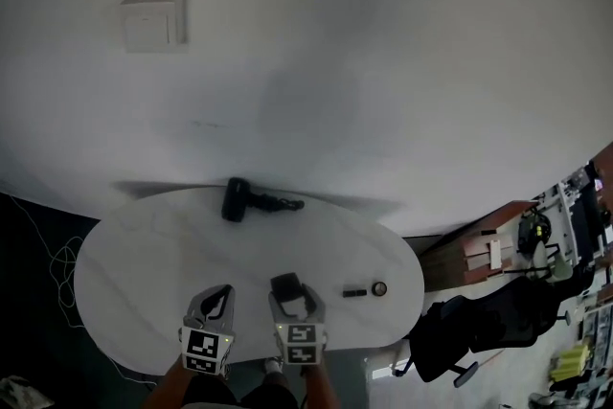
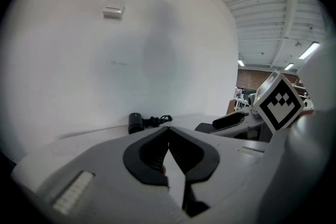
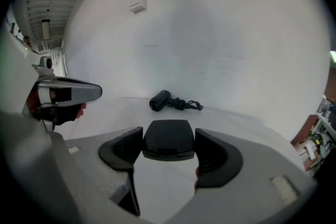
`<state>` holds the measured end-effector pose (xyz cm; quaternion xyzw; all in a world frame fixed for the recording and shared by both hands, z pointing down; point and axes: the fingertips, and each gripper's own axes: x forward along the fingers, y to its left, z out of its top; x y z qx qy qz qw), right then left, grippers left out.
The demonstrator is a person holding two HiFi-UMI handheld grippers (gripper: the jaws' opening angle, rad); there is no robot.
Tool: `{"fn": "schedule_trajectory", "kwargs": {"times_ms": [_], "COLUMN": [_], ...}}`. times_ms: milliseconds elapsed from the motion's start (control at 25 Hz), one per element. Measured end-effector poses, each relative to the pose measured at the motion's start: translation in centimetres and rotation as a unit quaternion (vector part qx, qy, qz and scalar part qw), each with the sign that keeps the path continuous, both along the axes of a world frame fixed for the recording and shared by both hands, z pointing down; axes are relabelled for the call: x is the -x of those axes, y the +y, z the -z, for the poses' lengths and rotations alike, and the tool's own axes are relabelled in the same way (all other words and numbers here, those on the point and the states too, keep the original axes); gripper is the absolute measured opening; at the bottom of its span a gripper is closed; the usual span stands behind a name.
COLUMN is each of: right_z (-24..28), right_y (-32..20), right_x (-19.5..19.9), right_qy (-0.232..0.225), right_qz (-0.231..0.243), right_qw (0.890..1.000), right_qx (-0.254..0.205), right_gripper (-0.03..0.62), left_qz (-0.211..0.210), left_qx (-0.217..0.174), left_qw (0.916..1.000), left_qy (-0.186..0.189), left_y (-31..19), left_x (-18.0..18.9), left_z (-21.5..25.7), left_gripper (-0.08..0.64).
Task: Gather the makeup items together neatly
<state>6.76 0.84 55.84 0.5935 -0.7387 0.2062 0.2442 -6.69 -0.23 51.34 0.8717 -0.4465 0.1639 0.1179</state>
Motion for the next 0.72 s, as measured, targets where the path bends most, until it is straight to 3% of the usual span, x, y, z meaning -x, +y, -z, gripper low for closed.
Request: {"fn": "schedule_trajectory", "kwargs": {"times_ms": [440, 720], "right_z": [-2.9, -5.8], "right_y": [2.8, 3.6], "right_x": [-8.4, -10.9], "right_qy": [-0.011, -0.021], "right_qz": [-0.065, -0.077], "right_qw": [0.997, 0.996], "right_qx": [0.028, 0.049], "right_gripper": [0.313, 0.314], "left_qz": [-0.053, -0.072], "left_qx": [0.026, 0.047], "left_qw": [0.9981, 0.9958], "left_qy": [-0.014, -0.031], "left_y": [0.6, 1.3], "left_x": [-8.0, -10.8], "left_z": [-2.4, -5.1], "left_gripper": [0.011, 0.011]}}
